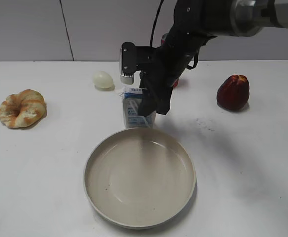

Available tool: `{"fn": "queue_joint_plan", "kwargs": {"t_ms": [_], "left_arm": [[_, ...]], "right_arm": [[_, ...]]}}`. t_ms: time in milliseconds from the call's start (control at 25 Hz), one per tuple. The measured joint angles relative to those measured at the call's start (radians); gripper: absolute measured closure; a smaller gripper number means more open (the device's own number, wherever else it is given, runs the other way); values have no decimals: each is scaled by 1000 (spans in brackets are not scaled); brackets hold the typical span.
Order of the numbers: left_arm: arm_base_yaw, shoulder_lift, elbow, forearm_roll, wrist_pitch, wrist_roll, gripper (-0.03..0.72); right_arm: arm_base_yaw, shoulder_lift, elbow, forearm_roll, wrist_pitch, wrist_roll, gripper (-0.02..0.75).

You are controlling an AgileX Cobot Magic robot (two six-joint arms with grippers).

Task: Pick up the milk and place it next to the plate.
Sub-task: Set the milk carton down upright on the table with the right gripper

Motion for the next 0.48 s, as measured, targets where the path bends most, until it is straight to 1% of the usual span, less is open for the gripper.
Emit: {"fn": "queue_joint_plan", "kwargs": {"t_ms": [80, 200, 320, 400, 480], "left_arm": [[0, 0, 0, 0, 0, 0, 459], [0, 0, 0, 0, 0, 0, 459], [0, 0, 0, 0, 0, 0, 459], [0, 0, 0, 0, 0, 0, 459], [0, 0, 0, 0, 0, 0, 459]], "right_arm": [[0, 1, 0, 1, 0, 0, 393], [0, 1, -2, 2, -5, 0, 297], [0, 0, -2, 9, -4, 22, 224], [0, -13, -2, 9, -3, 44, 197], [0, -51, -2, 8, -3, 71, 187]]}}
